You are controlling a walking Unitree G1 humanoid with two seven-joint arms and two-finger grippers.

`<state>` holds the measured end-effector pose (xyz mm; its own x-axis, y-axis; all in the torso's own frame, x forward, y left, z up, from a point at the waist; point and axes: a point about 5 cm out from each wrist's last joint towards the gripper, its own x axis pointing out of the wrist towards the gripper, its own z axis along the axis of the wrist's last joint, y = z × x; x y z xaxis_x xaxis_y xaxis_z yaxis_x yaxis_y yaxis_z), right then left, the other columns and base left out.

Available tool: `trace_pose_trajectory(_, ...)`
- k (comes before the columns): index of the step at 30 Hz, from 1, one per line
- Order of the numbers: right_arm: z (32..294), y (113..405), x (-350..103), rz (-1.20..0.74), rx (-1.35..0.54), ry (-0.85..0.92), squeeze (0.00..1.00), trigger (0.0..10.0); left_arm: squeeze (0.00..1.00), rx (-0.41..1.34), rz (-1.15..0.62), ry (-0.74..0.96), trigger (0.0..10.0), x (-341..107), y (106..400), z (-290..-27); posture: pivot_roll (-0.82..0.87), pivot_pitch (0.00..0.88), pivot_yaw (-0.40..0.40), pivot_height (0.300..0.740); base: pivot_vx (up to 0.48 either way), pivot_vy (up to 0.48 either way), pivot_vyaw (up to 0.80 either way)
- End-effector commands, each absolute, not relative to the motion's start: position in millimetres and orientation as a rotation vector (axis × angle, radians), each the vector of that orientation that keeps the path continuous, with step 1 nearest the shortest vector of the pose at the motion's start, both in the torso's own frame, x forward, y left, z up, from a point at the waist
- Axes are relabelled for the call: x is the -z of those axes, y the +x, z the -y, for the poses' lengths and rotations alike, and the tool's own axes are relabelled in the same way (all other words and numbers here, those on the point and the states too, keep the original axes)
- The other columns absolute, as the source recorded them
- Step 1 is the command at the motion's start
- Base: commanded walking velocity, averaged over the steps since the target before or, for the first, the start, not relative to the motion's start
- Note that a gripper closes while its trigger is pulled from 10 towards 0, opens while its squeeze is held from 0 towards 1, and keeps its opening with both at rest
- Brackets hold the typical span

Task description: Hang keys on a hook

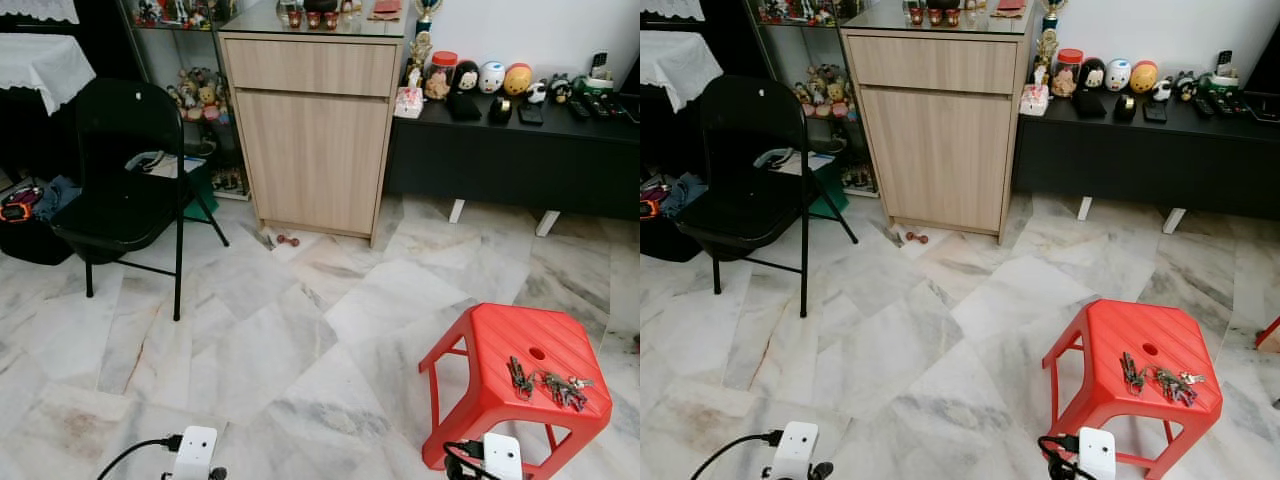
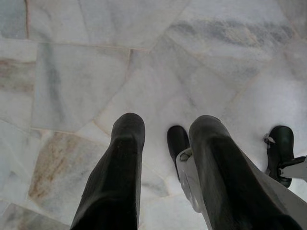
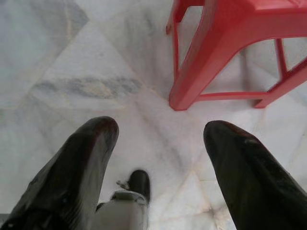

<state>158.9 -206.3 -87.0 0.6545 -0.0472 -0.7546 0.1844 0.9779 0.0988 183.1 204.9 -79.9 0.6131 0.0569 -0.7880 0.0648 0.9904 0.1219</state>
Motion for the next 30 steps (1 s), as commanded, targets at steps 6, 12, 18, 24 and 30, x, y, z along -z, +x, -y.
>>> trace_pose_trajectory(6, 204.7, 157.0, 87.9, -0.855, 0.104, 0.189, 0.00, 10.0, 0.00, 0.032, -0.940, 0.153, 10.0, 83.5, 176.4, -203.1, 0.00, 0.000, -0.016, 0.740, 0.000, 0.000, 0.00)
trace_pose_trajectory(12, 205.2, 157.1, 87.7, -0.854, 0.101, 0.190, 0.00, 10.0, 0.00, 0.033, -0.938, 0.157, 10.0, 83.3, 176.7, -203.1, 0.01, 0.000, -0.020, 0.740, 0.000, 0.000, 0.00)
trace_pose_trajectory(18, 205.6, 157.8, 87.5, -0.857, 0.093, 0.188, 0.00, 10.0, 0.00, 0.036, -0.932, 0.158, 10.0, 82.5, 178.7, -202.6, 0.00, 0.000, -0.020, 0.740, 0.000, 0.000, 0.00)
trace_pose_trajectory(24, 205.9, 158.4, 87.2, -0.856, 0.093, 0.188, 0.00, 10.0, 0.00, 0.036, -0.927, 0.155, 10.0, 81.9, 180.0, -201.7, 0.00, 0.000, -0.022, 0.740, 0.000, 0.000, 0.00)
trace_pose_trajectory(30, 206.0, 158.5, 87.1, -0.855, 0.091, 0.189, 0.00, 10.0, 0.00, 0.035, -0.924, 0.154, 10.0, 81.7, 180.6, -201.5, 0.00, 0.000, -0.023, 0.740, 0.000, 0.000, 0.00)
